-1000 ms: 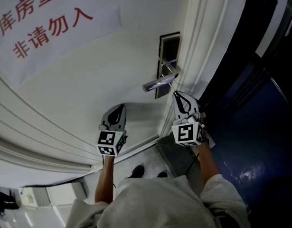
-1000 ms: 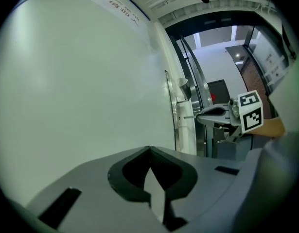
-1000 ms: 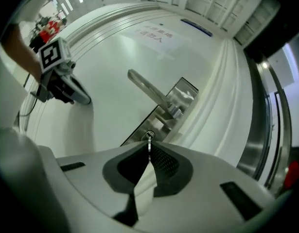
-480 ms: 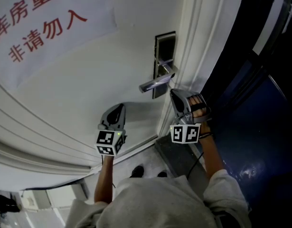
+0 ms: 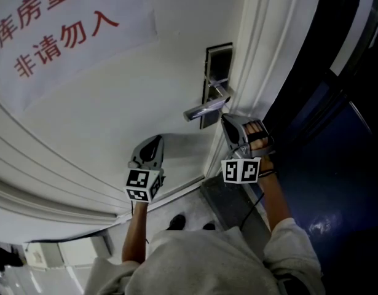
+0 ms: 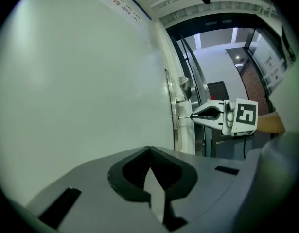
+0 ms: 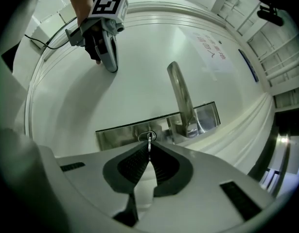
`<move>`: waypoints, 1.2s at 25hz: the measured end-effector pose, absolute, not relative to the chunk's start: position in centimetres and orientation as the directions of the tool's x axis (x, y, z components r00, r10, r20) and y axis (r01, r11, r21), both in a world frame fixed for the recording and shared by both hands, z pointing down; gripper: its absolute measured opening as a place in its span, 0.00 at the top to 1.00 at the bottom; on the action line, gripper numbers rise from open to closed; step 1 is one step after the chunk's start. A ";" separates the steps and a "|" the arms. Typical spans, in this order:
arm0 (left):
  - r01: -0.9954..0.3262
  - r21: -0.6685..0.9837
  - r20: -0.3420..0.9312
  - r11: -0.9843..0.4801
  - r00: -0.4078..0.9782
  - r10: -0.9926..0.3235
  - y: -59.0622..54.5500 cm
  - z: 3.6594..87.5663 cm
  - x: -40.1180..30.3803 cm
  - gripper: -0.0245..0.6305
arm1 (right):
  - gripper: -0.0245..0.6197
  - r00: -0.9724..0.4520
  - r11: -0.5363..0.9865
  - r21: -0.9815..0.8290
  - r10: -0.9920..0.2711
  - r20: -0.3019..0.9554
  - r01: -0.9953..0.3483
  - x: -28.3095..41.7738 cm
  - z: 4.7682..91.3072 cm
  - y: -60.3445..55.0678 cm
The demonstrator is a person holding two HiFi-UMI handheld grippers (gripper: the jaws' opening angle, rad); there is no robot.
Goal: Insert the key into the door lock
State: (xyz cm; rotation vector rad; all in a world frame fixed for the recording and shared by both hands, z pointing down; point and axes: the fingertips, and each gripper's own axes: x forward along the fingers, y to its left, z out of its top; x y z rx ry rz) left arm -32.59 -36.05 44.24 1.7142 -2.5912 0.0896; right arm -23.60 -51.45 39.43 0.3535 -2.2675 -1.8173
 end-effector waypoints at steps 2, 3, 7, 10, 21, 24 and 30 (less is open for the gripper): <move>-0.921 -0.026 0.061 0.389 -0.390 -0.919 -36.2 44.4 -32.5 0.94 | 0.92 -0.951 0.205 0.978 -0.309 0.021 -0.045 -23.9 39.4 -51.2; -0.921 -0.025 0.061 0.388 -0.389 -0.919 -36.3 44.5 -32.4 0.94 | 0.92 -0.951 0.200 0.979 -0.308 0.020 -0.044 -24.1 39.4 -51.2; -0.924 -0.025 0.059 0.381 -0.382 -0.922 -36.5 44.5 -32.1 0.94 | 0.91 -0.950 0.198 0.979 -0.312 0.022 -0.042 -24.2 39.4 -51.3; -0.923 -0.025 0.060 0.383 -0.384 -0.921 -36.4 44.4 -32.2 0.94 | 0.91 -0.948 0.156 0.988 -0.316 0.027 -0.024 -24.3 39.4 -51.3; -0.927 -0.017 0.064 0.375 -0.375 -0.925 -36.8 44.7 -32.0 0.94 | 0.91 -0.943 0.088 0.996 -0.331 0.023 -0.006 -25.1 39.6 -51.6; -0.926 -0.015 0.066 0.378 -0.378 -0.923 -36.7 44.8 -32.0 0.94 | 0.91 -0.942 0.096 0.995 -0.334 0.021 -0.011 -25.8 39.5 -51.8; -0.923 -0.013 0.066 0.385 -0.385 -0.921 -36.4 44.8 -32.3 0.94 | 0.91 -0.944 0.079 0.997 -0.331 0.016 -0.011 -26.8 39.5 -52.0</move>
